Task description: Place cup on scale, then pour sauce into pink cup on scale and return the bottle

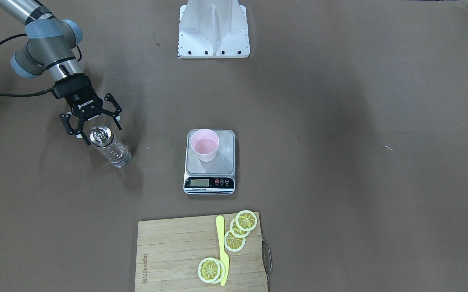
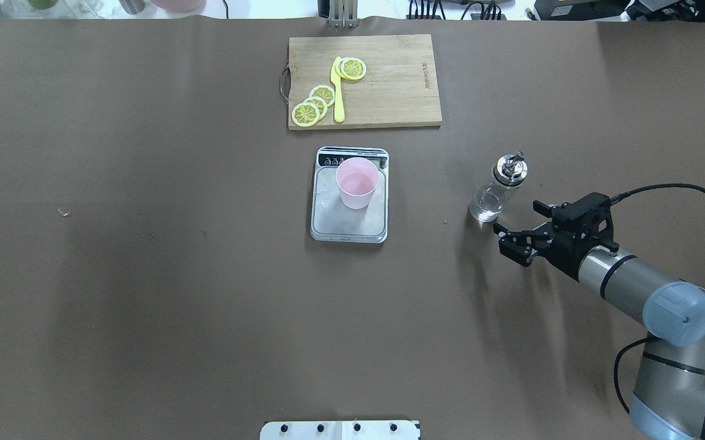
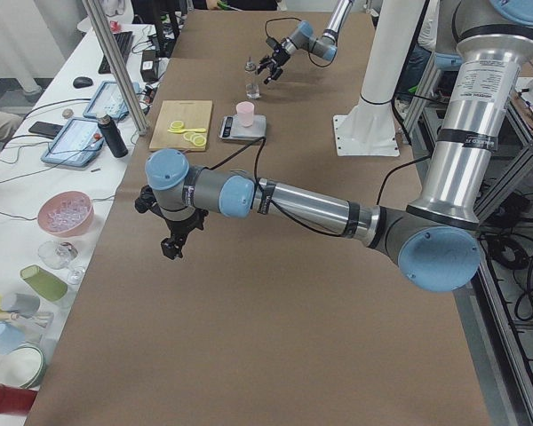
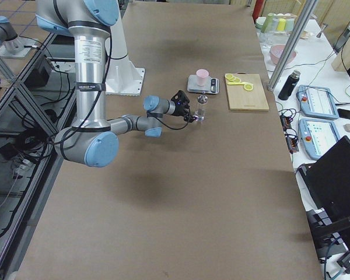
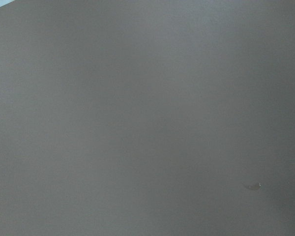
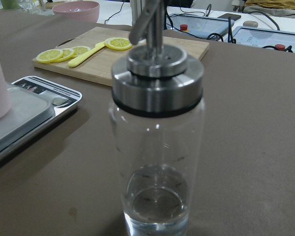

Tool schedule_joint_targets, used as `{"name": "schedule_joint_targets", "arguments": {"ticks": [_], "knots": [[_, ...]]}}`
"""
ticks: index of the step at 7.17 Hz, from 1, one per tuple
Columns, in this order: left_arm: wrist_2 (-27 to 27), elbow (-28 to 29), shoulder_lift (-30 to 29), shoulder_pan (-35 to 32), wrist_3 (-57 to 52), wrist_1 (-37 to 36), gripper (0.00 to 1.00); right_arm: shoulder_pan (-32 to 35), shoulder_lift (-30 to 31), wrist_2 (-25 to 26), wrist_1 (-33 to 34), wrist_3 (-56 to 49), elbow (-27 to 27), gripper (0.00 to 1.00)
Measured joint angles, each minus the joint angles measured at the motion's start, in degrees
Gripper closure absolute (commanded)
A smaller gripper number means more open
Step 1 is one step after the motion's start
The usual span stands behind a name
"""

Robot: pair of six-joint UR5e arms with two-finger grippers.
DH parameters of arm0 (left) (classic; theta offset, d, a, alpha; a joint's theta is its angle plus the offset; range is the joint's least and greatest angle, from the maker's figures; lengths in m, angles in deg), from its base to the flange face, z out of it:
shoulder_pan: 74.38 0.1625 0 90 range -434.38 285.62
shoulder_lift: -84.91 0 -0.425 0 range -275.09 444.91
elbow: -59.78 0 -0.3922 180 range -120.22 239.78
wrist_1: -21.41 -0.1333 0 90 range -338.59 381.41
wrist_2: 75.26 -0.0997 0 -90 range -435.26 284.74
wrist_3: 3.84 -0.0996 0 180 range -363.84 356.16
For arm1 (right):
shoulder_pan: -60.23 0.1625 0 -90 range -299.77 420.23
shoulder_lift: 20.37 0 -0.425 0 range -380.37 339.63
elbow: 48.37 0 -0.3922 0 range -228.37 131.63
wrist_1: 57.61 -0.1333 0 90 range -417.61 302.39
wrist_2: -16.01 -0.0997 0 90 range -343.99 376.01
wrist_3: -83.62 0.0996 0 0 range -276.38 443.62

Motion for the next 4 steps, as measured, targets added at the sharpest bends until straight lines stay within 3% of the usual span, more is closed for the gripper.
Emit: {"name": "schedule_joint_targets", "arguments": {"ticks": [4], "knots": [[-0.11,0.13,0.01,0.02,0.00,-0.03,0.02,3.81,9.67,-3.91,-0.33,-0.26,-6.27,0.00]]}}
